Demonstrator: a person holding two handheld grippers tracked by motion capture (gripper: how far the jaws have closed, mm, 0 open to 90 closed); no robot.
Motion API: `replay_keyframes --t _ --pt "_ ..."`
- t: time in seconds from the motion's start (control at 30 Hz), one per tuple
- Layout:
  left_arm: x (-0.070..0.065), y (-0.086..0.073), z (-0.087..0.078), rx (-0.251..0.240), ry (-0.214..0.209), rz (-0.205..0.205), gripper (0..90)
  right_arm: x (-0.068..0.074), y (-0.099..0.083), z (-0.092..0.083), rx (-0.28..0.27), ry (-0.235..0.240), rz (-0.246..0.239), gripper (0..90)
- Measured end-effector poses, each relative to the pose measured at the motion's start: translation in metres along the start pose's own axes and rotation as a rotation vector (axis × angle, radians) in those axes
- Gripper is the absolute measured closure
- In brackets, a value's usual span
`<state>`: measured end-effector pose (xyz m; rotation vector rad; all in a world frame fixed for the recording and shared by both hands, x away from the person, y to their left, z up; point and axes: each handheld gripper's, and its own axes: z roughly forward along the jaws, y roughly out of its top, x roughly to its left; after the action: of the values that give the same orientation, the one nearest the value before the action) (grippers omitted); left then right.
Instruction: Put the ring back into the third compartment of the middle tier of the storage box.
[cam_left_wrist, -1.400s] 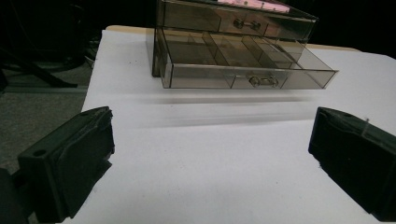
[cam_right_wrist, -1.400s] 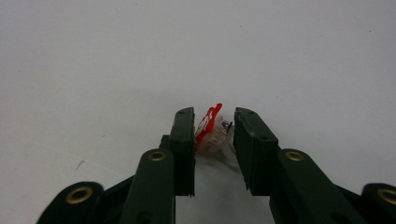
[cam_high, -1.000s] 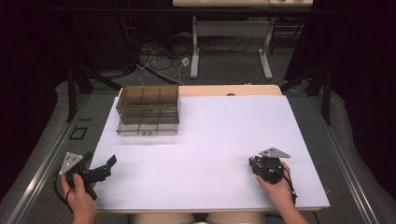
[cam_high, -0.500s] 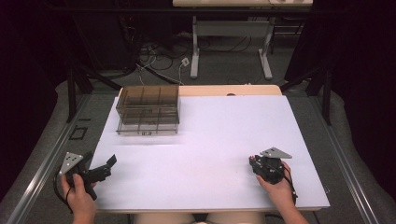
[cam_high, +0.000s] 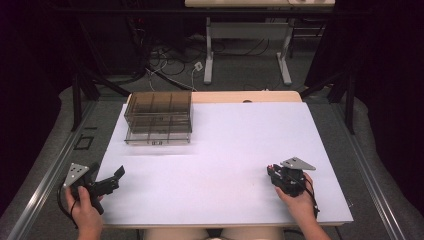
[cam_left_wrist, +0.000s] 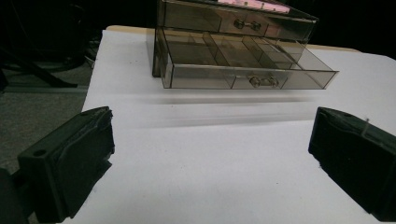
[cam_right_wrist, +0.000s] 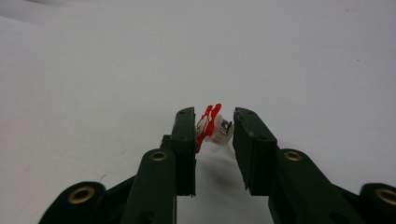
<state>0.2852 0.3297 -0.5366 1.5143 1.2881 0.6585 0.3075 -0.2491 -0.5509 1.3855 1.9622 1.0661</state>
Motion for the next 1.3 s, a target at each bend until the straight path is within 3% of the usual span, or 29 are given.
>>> replay_keyframes --t 0.57,1.3 --pt "0.000 0.000 0.000 -0.002 0.001 -0.002 0.3 0.005 0.006 -0.008 -0.042 0.026 0.012 70.3" --pt "0.000 0.000 0.000 0.001 -0.001 -0.001 0.3 0.029 0.020 -0.015 -0.084 0.094 -0.001 70.3"
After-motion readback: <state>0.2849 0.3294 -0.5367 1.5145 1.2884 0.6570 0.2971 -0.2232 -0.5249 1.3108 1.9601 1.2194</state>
